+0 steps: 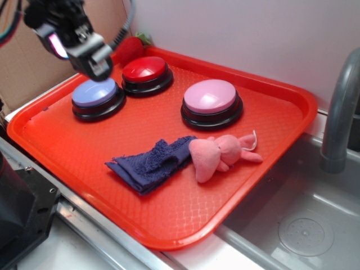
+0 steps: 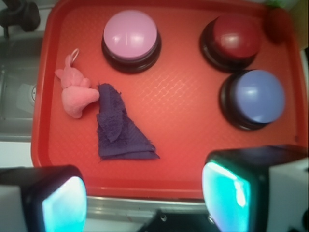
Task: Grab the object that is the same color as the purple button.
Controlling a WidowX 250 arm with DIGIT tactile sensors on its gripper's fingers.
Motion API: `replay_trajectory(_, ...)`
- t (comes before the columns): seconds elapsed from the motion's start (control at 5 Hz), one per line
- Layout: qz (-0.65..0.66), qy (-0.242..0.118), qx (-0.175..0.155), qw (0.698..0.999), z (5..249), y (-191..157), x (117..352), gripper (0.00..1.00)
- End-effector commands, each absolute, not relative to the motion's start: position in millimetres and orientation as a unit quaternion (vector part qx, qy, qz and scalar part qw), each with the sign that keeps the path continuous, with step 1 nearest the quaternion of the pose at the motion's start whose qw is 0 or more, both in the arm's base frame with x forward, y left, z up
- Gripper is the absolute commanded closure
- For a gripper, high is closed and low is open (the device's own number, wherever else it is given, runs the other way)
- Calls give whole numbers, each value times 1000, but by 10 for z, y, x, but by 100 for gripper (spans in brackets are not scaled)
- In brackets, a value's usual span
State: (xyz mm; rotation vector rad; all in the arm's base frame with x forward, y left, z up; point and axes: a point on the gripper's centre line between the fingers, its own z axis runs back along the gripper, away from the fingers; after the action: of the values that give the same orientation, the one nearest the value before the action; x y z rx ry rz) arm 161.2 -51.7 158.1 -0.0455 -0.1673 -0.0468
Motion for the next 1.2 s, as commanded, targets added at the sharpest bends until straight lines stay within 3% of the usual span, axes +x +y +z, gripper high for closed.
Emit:
replay_trajectory(0.0, -36, -82, -21, 996, 1081, -756, 1789, 0)
replay_trajectory(0.4, -42, -41, -11, 998, 583, -899, 1817, 0)
replay_trajectory(0.6, -32, -26, 12, 999, 467, -863, 1825, 0)
replay_trajectory(1.0, -18, -15, 11, 1000, 275, -796, 1859, 0)
